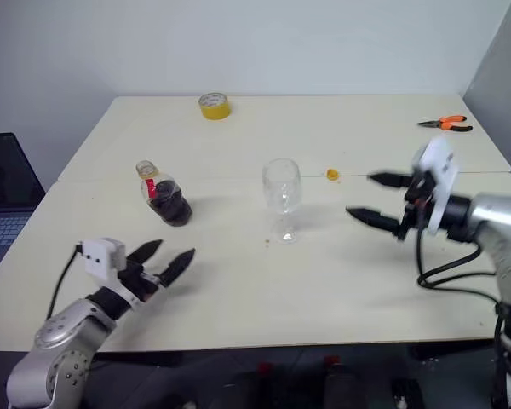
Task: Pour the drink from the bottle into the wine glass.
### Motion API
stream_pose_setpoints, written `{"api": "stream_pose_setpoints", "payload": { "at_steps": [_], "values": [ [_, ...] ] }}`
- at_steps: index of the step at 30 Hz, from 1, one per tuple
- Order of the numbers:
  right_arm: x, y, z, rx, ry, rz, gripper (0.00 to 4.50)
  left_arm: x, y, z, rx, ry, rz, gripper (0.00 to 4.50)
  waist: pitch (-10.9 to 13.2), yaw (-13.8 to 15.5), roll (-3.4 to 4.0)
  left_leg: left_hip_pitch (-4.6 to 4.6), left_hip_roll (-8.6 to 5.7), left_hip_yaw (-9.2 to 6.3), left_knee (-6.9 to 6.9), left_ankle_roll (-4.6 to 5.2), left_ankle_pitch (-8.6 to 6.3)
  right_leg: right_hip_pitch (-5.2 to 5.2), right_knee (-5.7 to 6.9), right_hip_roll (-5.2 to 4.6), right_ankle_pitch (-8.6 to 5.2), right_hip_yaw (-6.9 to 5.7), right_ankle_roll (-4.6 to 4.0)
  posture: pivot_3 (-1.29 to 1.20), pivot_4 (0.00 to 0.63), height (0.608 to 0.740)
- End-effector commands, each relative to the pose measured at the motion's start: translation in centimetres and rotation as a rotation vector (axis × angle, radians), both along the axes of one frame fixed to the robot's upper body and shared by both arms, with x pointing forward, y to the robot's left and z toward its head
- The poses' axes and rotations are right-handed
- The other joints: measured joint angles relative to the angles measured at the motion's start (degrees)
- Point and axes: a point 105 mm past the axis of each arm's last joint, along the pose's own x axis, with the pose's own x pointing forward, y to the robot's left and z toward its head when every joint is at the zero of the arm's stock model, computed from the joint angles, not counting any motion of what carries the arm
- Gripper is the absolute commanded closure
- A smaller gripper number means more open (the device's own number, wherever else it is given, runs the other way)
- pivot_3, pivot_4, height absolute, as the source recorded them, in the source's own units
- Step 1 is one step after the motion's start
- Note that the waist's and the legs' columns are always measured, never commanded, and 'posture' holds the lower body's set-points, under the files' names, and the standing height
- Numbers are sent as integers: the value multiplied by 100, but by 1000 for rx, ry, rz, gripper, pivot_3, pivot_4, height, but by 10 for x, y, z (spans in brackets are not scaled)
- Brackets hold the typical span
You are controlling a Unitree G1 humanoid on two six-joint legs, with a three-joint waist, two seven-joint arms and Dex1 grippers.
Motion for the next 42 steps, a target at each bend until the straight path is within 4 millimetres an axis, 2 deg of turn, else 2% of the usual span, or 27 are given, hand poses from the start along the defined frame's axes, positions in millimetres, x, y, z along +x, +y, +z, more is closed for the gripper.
{"api": "stream_pose_setpoints", "payload": {
  "at_steps": [1,4,8,17,27,37,42],
  "values": [
    [-20,29,7,-2,-9,175,23,9,18,25,23,-131,121,0,0,17,-16,-1,-1,-1,2,0,0,4,-3,-2,0,-2,0,0,150,740],
    [-24,40,6,-72,-34,228,23,14,20,24,32,-134,135,0,1,18,-16,-6,-11,5,12,0,0,8,-13,-13,1,4,0,0,150,740],
    [-17,40,6,-139,-49,212,23,23,24,28,28,-144,148,0,2,22,-18,-6,-10,2,11,0,0,4,-9,-12,0,2,0,0,150,740],
    [-19,49,4,-179,-68,245,23,48,28,24,77,-136,127,0,2,6,-20,-9,-8,3,11,-1,1,-6,-2,-10,1,2,0,0,150,740],
    [-22,59,10,-192,-107,280,23,81,23,22,136,-153,112,0,3,5,-22,-14,-10,1,14,-2,1,-10,-1,-11,1,-1,0,0,150,740],
    [-20,62,13,-200,-126,266,23,101,12,23,116,-175,76,0,4,-8,-23,-16,-10,0,15,-2,1,-15,4,-12,1,-1,0,0,150,740],
    [-19,63,14,-200,-134,254,0,102,10,23,114,-182,71,1496,4,-9,-24,-17,-11,0,15,-2,1,-16,5,-12,1,-1,0,0,150,740]
  ]
}}
